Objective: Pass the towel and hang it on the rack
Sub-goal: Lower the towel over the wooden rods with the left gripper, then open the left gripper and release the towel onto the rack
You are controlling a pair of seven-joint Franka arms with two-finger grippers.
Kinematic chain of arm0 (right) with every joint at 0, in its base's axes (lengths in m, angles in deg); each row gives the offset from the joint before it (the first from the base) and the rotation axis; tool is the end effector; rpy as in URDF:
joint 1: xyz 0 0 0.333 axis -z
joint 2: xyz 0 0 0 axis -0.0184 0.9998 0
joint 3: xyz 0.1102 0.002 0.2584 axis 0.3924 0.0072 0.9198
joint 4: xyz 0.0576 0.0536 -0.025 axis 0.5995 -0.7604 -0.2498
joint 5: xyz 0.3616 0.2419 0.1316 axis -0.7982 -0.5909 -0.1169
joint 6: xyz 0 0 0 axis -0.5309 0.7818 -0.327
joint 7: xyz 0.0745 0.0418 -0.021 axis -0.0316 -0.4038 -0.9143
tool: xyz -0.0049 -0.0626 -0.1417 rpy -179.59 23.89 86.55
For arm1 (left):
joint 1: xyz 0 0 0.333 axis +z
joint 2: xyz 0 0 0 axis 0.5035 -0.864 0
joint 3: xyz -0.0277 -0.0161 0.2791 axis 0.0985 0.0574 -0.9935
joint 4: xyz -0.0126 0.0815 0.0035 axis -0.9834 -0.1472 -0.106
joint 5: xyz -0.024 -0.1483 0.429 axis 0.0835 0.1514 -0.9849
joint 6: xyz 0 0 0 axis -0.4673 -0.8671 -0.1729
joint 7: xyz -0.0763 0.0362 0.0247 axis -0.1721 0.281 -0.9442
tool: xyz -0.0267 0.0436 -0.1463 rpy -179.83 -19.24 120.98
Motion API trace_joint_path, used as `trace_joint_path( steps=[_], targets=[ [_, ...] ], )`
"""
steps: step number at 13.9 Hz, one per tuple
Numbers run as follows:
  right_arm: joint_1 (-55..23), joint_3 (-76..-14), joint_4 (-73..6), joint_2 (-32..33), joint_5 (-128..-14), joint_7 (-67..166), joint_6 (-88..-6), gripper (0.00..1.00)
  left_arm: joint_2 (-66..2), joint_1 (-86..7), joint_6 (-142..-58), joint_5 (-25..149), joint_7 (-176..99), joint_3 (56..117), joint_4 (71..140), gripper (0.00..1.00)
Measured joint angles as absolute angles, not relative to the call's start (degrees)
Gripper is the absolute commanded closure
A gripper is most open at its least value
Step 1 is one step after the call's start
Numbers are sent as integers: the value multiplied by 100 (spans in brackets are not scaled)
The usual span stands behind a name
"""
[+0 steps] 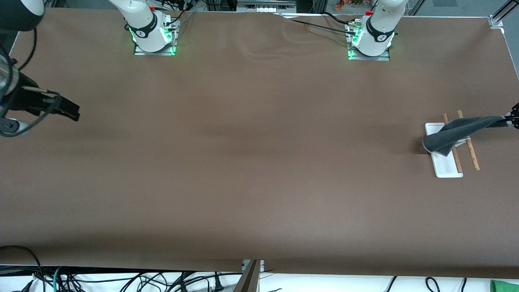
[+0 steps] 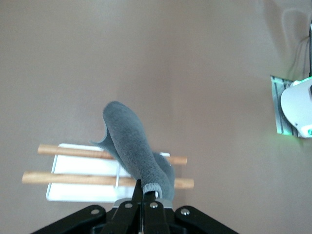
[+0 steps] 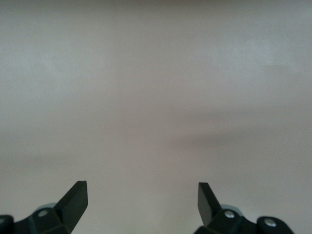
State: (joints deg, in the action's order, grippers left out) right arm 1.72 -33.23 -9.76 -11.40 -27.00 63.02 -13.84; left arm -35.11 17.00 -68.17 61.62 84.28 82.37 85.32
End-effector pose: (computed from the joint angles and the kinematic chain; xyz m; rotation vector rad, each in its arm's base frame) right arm 0.6538 0.0386 0.5428 3.0351 -0.0901 -0.0924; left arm 0.5705 0.3647 0.3136 2.0244 -1.7549 0.2212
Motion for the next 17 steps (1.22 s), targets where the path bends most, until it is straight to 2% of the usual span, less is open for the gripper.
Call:
trace_joint_path(
  steps=[6,10,16,17],
  targets=[
    [237,-3283,-1065,-1362,-2712,5663,-860,0,-4465,1749,-7220,6160,8740,8087,7914,100],
    [237,-3223,-1094,-1370,-3015,5737,-771,0,-4786,1831,-7738,6160,9082,7883,7865,100],
    [241,-3221,-1096,-1366,-3109,5779,-758,0,-5064,1897,-8161,6160,9270,7893,7851,100],
    [241,-3221,-1096,-1361,-3110,5760,-758,0,-5117,1896,-8260,6160,9285,7897,7849,57]
  ],
)
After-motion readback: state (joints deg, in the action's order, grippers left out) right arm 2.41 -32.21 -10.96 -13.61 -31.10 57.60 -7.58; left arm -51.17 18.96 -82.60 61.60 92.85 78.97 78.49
